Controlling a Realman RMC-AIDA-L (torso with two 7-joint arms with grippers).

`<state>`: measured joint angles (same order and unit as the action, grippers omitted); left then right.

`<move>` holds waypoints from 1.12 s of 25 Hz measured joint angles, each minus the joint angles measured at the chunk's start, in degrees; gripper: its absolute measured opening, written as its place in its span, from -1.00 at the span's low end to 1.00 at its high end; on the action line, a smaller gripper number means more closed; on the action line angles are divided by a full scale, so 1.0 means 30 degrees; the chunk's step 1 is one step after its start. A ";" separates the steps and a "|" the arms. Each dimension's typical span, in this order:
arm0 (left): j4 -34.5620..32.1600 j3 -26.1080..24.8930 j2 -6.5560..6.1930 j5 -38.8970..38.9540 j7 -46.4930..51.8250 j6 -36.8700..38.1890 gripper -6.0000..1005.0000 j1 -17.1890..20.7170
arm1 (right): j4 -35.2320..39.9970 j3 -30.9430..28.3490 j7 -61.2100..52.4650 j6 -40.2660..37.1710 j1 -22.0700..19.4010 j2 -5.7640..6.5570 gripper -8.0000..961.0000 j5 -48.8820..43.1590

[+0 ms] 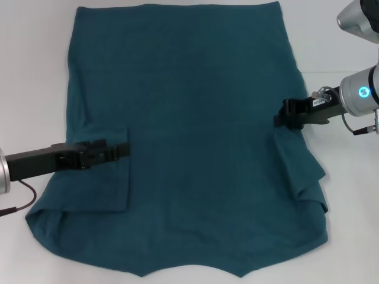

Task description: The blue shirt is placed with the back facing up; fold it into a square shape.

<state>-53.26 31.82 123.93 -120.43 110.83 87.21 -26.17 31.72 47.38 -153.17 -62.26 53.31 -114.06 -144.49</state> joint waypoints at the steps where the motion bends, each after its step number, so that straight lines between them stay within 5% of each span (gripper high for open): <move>1: 0.0000 -0.0004 0.0000 0.0001 0.0001 -0.0002 0.69 0.0007 | -0.0001 0.0001 0.0000 -0.0073 -0.0014 0.0035 -0.68 0.0024; 10: 0.0021 0.0033 0.0000 0.0009 -0.0021 -0.0041 0.69 0.0051 | -0.0286 -0.0216 0.1013 -0.0264 -0.0328 0.0011 -0.64 0.2548; 18: 0.0063 0.0035 0.0000 0.0009 -0.0030 -0.0068 0.68 0.0150 | -0.0975 -0.0203 0.2395 -0.0946 -0.0796 0.0408 -0.09 0.5881; 21: 0.0062 -0.0012 0.0000 0.0009 -0.0030 -0.0069 0.68 0.0180 | -0.0813 -0.0283 0.2561 -0.1335 -0.1083 0.0532 -0.08 0.6036; 28: 0.0026 -0.0023 -0.0357 -0.0081 0.3011 -0.0049 0.68 0.0179 | 0.0785 -0.0100 0.2759 -0.4701 -0.1919 0.1569 -0.07 0.5046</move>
<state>-53.18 31.75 122.86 -120.68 119.86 87.06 -25.63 34.07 47.08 -144.90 -76.36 47.55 -109.36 -129.35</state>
